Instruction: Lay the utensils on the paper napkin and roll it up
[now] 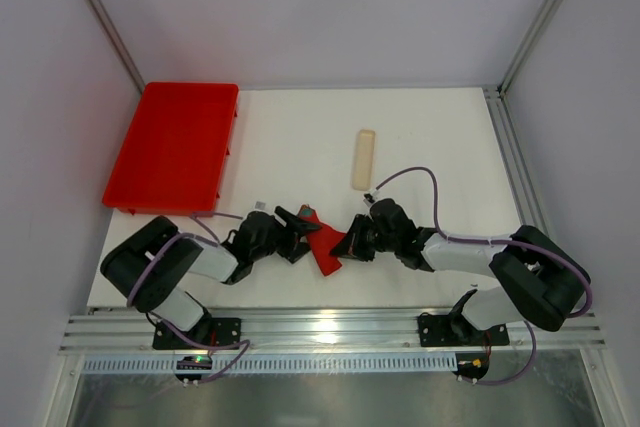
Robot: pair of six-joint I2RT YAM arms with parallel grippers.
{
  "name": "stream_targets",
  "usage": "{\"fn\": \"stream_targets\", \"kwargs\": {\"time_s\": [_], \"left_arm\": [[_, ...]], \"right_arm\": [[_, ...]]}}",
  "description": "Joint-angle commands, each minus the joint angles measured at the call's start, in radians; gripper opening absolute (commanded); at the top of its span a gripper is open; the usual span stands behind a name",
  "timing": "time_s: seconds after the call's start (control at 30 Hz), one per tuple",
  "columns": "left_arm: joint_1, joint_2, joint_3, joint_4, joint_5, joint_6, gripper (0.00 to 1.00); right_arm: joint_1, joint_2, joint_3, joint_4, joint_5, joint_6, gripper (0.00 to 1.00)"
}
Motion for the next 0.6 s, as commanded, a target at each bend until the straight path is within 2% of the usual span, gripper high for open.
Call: {"fn": "stream_targets", "kwargs": {"time_s": [0.0, 0.2, 0.57], "left_arm": [[0.009, 0.053, -0.011, 0.051, -0.013, 0.017, 0.66], [0.012, 0.098, -0.011, 0.098, -0.015, 0.028, 0.59], [0.015, 0.165, 0.01, 0.169, -0.003, 0.068, 0.56]], "right_arm": [[0.004, -0.03, 0.034, 0.038, -0.01, 0.013, 0.04], [0.006, -0.017, 0.04, 0.041, -0.01, 0.012, 0.04], [0.007, -0.004, 0.04, 0.049, -0.016, 0.012, 0.03]]}}
